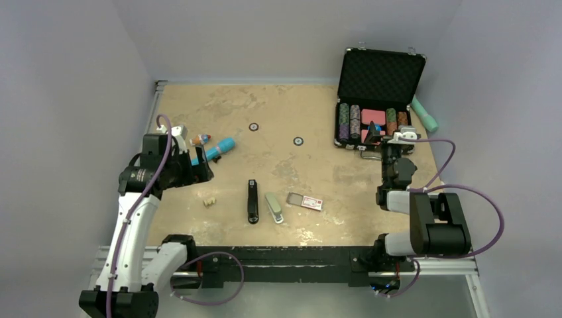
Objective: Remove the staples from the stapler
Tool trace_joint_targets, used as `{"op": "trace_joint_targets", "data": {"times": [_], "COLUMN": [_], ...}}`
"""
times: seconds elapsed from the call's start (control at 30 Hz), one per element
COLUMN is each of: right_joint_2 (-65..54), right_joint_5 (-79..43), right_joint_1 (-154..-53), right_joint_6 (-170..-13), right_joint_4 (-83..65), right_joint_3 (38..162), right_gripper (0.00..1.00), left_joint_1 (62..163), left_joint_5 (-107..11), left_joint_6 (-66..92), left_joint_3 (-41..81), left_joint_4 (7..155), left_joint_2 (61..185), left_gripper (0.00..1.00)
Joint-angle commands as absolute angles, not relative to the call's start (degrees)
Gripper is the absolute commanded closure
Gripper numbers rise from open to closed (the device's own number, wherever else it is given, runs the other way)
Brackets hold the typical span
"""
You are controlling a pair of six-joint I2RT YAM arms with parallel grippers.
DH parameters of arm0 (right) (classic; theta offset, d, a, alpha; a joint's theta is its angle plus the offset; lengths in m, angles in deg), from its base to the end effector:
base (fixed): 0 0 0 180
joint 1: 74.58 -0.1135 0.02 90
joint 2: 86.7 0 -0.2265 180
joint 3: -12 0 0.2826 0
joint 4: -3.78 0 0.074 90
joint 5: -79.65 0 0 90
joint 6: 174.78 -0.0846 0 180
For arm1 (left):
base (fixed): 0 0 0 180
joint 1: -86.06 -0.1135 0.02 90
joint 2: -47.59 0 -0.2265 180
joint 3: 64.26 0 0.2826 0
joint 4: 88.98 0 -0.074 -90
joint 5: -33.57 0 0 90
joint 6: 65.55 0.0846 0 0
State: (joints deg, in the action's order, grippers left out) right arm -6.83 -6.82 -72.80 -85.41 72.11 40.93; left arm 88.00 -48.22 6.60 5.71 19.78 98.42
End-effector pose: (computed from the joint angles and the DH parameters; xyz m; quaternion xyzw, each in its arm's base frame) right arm 0.3091 -0.0148 0.1644 0.0373 0.5911 -0.0263 0.8053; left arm 0.2403 -0.0202 0.2573 -0.1075 0.9375 -0.1224 0.3075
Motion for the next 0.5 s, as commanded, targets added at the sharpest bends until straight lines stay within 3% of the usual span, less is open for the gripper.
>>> {"op": "trace_joint_targets", "data": {"times": [0.0,0.17,0.37,0.47], "right_joint_2": [-7.0,-8.4,-18.5,-14.6], "right_joint_5": [-6.5,-4.2,-5.3,-1.0], "right_joint_1": [-72.7,-73.6,-74.2,-73.3], "right_joint_6": [-85.1,-85.1,-90.7,-111.4], "right_joint_4": [74.6,71.9,28.2,6.4], "right_joint_3": [42.2,43.2,66.5,79.7], "right_gripper": [0.01,0.01,0.01,0.01], "left_joint_1": [88.7,88.8,88.9,88.9], "left_joint_5": [-49.5,-49.4,-46.7,-46.4], "left_joint_6": [5.8,6.0,6.6,5.7], "left_joint_3": [6.0,6.3,5.9,5.4], "left_joint_4": [20.0,19.6,20.4,21.6], "left_joint_2": [97.4,98.0,99.0,99.3], "left_gripper": [0.00,0.00,0.00,0.00]}}
